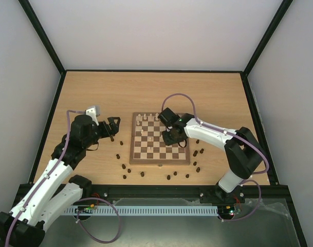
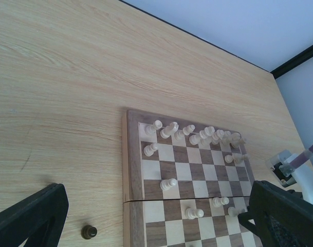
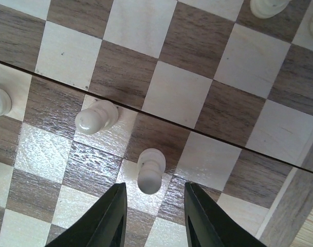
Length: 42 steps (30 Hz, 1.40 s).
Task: Set up the chess pieces on the board
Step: Pick up the chess piece from the chessboard.
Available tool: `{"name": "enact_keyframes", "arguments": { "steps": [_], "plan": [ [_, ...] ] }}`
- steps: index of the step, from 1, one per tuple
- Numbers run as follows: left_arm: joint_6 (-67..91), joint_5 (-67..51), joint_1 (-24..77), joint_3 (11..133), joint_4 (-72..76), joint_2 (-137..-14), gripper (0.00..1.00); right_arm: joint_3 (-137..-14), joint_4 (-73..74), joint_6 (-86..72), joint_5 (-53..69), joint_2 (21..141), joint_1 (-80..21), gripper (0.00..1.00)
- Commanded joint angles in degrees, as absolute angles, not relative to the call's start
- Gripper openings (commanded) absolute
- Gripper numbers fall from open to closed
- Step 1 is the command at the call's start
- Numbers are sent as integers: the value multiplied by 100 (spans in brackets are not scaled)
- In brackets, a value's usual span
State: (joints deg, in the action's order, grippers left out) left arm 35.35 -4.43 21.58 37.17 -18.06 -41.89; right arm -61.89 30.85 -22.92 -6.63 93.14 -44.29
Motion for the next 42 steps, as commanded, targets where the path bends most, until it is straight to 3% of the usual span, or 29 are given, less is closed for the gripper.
{"name": "enact_keyframes", "arguments": {
  "steps": [1,7,32,42],
  "plan": [
    [3581,-387,2180,3717,-1891,-4129,100,-6282,3145,-2252,-652,9522,-4473,31],
    [3579,-387,2182,3734,-1889,-4147,100,-6369,3128,-2224,-705,9755,-4471,24],
    [3510,-363,2188,3740,-1898,-4149,100,-6590,3392,-2199,-917,9869,-4472,23],
    [3542,-376,2193,3688,-1839,-4180,100,-6508,3498,-2188,-925,9718,-4474,6]
  ]
}}
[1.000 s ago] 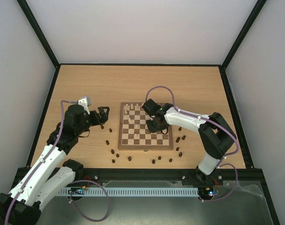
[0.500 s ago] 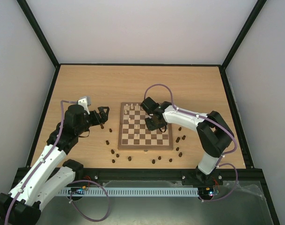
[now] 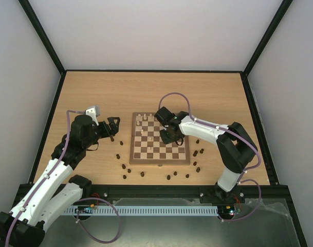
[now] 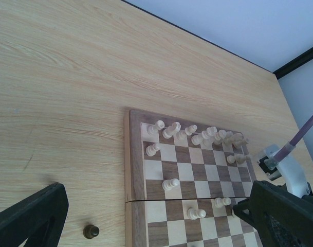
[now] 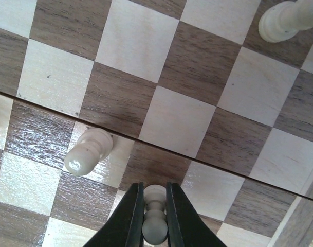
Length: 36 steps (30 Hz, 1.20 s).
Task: Set up the chess pieces on the board
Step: Pick up the chess piece from the chessboard, then place the chess piece on the chessboard.
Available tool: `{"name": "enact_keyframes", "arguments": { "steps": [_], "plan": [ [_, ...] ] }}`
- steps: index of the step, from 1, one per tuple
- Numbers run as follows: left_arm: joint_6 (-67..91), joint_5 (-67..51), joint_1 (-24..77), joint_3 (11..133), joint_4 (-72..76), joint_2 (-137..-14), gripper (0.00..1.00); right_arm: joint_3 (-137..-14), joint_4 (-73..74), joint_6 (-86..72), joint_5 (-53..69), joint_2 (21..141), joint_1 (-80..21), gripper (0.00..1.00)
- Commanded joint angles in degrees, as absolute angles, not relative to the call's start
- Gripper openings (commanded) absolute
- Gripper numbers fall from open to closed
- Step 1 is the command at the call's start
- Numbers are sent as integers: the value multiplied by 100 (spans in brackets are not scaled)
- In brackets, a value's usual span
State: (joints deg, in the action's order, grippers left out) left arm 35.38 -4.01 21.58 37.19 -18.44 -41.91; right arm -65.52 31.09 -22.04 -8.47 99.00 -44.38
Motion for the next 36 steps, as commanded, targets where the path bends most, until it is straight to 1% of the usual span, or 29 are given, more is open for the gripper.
{"name": "enact_keyframes", "arguments": {
  "steps": [1,5,10,20,36],
  "plan": [
    [3536,-378,2189,3684,-1831,-4189,100,-6515,3512,-2184,-944,9702,-4467,6],
    [3551,-378,2189,3656,-1782,-4212,99,-6652,3520,-2176,-1119,9626,-4458,6],
    [3554,-371,2189,3664,-1784,-4255,99,-7111,3533,-2106,-1219,9785,-4294,6],
    [3517,-278,2190,3674,-1829,-4248,99,-7990,3635,-2004,-1273,10487,-4087,6],
    [3487,-290,2188,3681,-1726,-4401,99,-8084,3465,-1952,-1215,10906,-3751,5]
  ]
}}
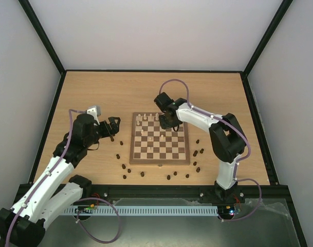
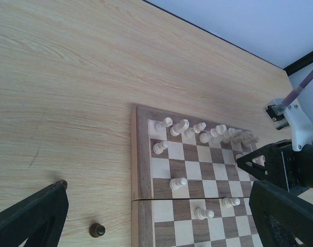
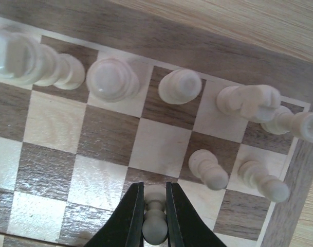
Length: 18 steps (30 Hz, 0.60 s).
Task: Set up the chess pieces on the board
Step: Place the chess piece on the chessboard.
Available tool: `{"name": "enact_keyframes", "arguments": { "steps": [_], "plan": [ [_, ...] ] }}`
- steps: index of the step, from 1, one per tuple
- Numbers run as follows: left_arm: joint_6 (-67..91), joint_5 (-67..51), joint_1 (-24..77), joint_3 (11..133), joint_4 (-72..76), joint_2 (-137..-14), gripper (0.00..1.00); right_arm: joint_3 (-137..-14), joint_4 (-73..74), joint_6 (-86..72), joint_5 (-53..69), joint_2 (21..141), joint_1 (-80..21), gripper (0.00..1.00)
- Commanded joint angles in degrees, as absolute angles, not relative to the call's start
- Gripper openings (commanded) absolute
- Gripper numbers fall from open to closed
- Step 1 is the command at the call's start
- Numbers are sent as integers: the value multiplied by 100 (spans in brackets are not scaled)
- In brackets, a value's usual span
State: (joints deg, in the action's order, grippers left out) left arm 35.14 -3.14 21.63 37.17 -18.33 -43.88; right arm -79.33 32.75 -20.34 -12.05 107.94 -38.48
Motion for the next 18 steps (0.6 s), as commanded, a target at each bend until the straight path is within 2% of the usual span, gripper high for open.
{"name": "enact_keyframes", "arguments": {
  "steps": [1,18],
  "plan": [
    [3481,-292,2191,3682,-1723,-4403,99,-8098,3461,-1951,-1215,10928,-3741,5],
    [3451,-266,2191,3745,-1781,-4403,100,-8375,3428,-1925,-1165,11271,-3709,5]
  ]
}}
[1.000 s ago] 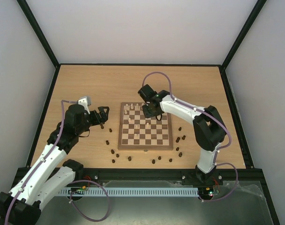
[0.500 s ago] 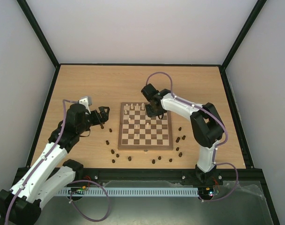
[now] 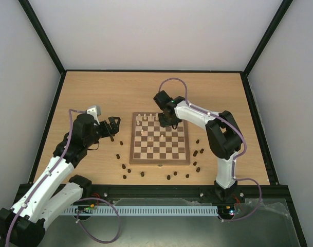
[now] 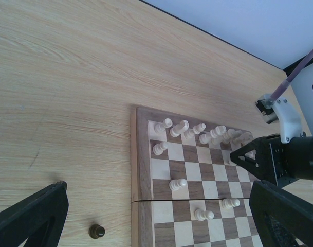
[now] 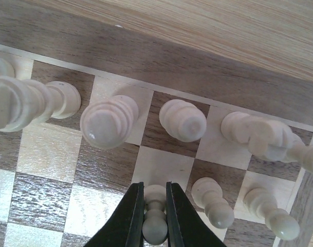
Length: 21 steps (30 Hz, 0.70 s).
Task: Set up the chess pieces on the board
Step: Place the chess piece on the chessboard.
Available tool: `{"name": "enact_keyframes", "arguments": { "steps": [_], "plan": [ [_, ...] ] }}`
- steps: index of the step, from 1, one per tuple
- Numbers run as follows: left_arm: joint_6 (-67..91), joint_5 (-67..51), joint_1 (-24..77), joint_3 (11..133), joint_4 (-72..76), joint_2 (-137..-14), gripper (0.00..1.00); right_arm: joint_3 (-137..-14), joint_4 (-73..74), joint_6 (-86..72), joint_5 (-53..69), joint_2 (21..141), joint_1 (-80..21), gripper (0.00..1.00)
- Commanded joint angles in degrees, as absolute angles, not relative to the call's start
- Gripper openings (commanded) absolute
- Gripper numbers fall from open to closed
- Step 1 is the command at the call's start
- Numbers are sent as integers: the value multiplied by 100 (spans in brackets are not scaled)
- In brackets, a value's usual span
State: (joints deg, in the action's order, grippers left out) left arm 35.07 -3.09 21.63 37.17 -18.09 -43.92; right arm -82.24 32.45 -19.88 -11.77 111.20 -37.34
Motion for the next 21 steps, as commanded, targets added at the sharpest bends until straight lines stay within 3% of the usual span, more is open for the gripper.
{"name": "enact_keyframes", "arguments": {
  "steps": [1,21],
  "plan": [
    [3443,-264,2189,3747,-1786,-4403,99,-8383,3428,-1924,-1163,11289,-3709,5],
    [3448,-229,2188,3717,-1784,-4388,100,-8412,3374,-1934,-1189,11369,-3650,12]
  ]
}}
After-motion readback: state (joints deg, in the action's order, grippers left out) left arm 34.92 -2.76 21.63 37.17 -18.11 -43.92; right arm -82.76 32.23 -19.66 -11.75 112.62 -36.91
